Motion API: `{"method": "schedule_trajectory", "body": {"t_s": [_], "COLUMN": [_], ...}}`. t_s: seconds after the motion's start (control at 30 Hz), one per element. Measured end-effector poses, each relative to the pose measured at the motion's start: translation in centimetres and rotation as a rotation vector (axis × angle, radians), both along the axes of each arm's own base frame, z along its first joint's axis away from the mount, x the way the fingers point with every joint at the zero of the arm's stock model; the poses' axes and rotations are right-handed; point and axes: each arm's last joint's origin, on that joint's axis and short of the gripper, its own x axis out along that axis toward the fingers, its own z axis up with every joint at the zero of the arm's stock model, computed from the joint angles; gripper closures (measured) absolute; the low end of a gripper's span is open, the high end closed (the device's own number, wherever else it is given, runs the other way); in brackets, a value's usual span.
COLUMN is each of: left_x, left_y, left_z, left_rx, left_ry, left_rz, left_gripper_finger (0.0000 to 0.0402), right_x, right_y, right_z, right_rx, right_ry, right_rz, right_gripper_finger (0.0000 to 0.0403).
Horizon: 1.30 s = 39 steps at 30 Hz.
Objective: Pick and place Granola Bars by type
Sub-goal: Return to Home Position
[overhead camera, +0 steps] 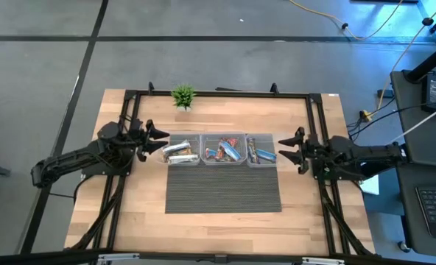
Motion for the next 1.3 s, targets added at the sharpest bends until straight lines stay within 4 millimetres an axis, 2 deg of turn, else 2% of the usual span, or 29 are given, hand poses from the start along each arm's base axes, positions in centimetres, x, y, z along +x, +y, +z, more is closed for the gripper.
{"method": "schedule_trajectory", "body": {"t_s": [0.2, 0.57, 1.3], "left_x": [0.0, -0.09, -0.09], "left_y": [0.03, 0.65, 0.68], "left_z": [-0.01, -0.44, -0.44], "left_rx": [0.011, 0.079, 0.075], "left_ry": [0.002, 0.056, 0.056], "left_rz": [0.013, 0.237, 0.246], "left_gripper_finger": [0.0209, 0.0206, 0.0207], "right_x": [0.04, 0.06, 0.06], "right_y": [-0.15, -0.16, -0.16], "right_z": [-0.46, -0.51, -0.51], "right_rx": [0.011, -0.081, -0.082], "right_ry": [0.047, 0.064, 0.064], "right_rz": [-0.031, -0.041, -0.041], "right_gripper_finger": [0.0199, 0.0199, 0.0198]}}
